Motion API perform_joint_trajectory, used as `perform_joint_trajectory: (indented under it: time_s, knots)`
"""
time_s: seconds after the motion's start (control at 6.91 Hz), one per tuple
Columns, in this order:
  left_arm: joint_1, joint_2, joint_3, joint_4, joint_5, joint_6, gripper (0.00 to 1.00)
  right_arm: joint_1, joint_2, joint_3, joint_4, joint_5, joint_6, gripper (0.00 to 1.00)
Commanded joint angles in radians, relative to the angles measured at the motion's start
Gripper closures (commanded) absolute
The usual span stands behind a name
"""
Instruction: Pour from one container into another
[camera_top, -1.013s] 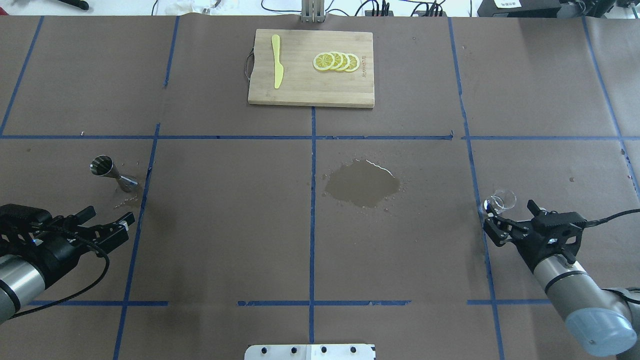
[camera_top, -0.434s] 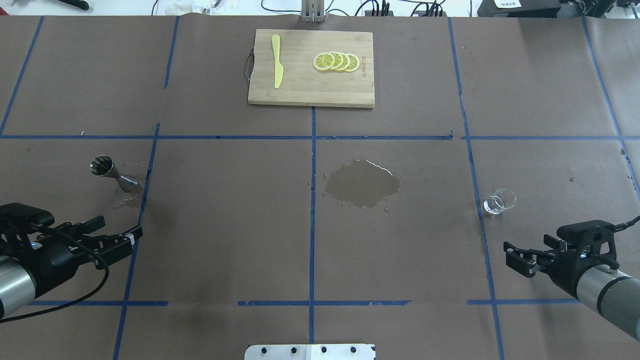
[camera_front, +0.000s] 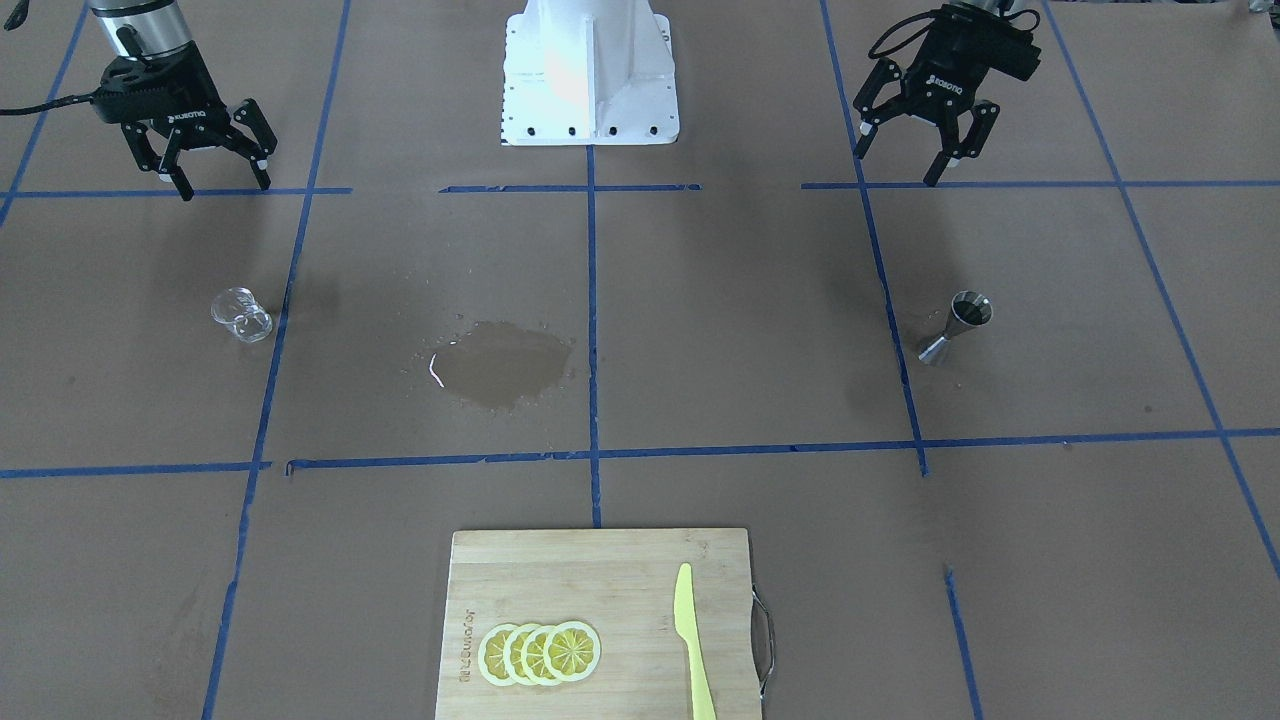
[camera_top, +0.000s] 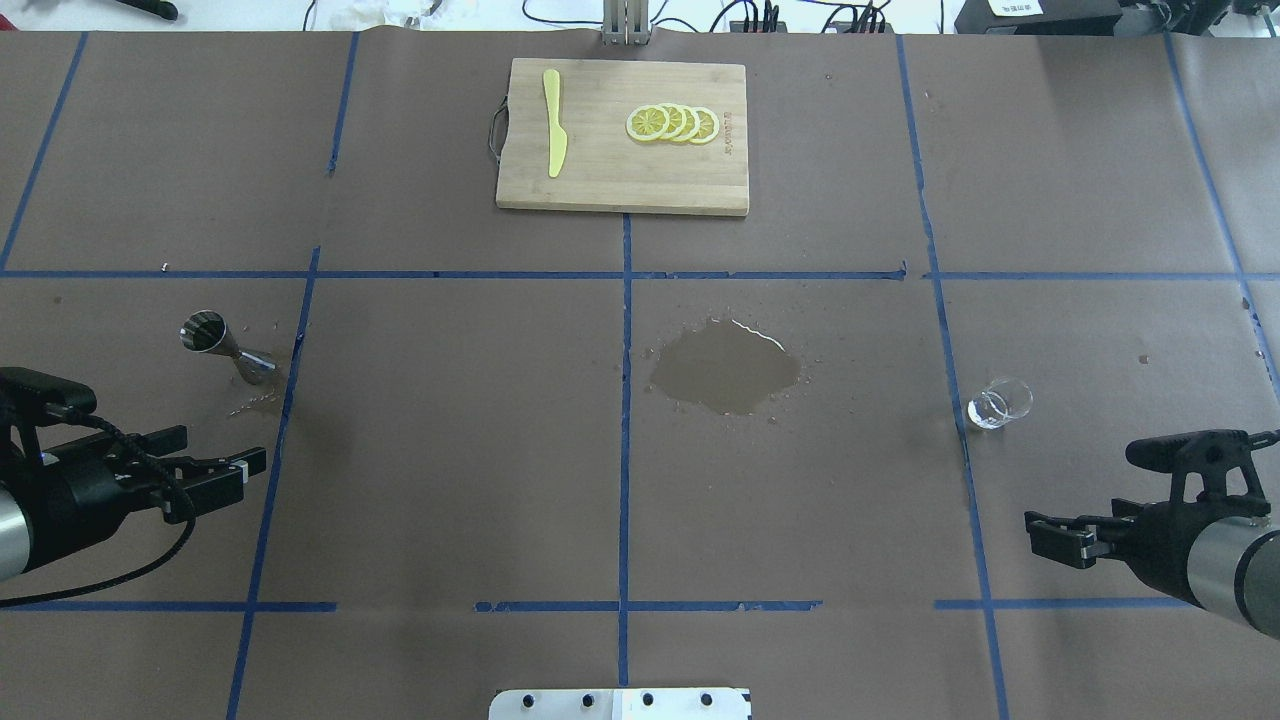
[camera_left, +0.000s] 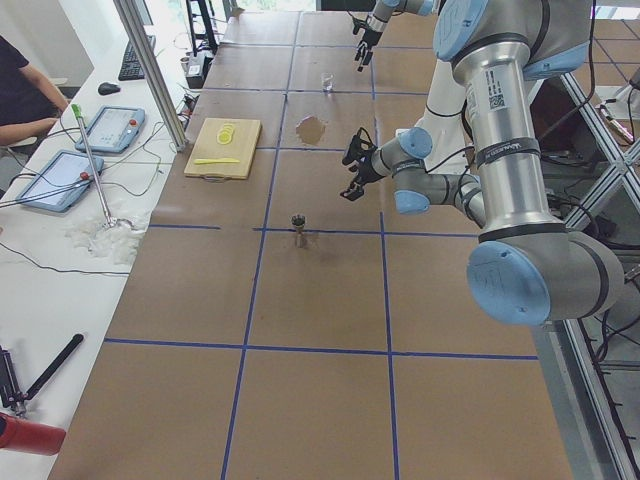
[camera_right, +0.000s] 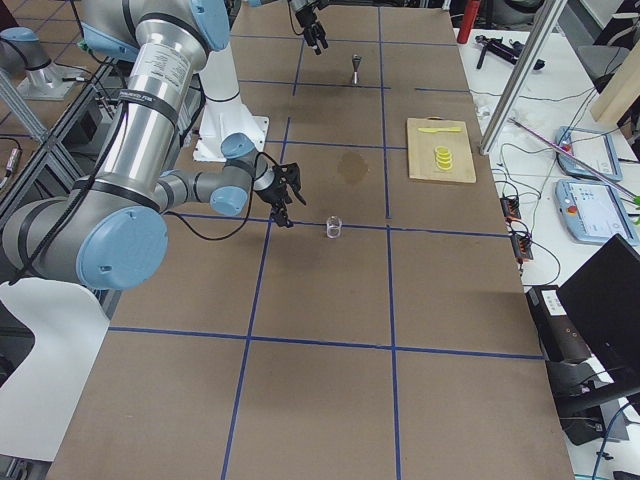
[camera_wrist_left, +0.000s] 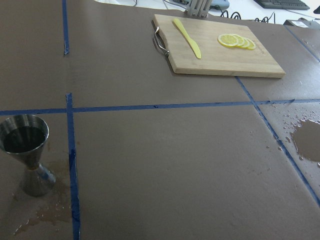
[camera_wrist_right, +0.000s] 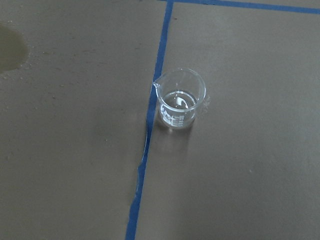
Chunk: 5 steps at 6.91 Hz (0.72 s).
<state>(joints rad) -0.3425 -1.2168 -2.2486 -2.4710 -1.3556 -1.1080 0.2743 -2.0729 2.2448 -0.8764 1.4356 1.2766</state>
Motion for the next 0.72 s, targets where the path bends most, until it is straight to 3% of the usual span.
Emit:
perform_joint_trajectory:
  time_s: [0.0,0.29,0.43,0.58]
  knots:
    - [-0.103,-0.003,-0.012,0.084,-0.115,0.08,0.0,0.138,0.014,0.047,-0.11,0.217,-0.038,0.0]
    - [-0.251,-0.006,-0.011,0.11,-0.247,0.196,0.0,0.402,0.138,0.05,-0.359,0.395,-0.327,0.0]
    - [-0.294,-0.006,-0.003,0.112,-0.305,0.265,0.0,0.466,0.193,0.047,-0.463,0.437,-0.423,0.0]
    - [-0.411,-0.016,0.0,0.168,-0.407,0.352,0.0,0.527,0.258,0.044,-0.587,0.445,-0.533,0.0]
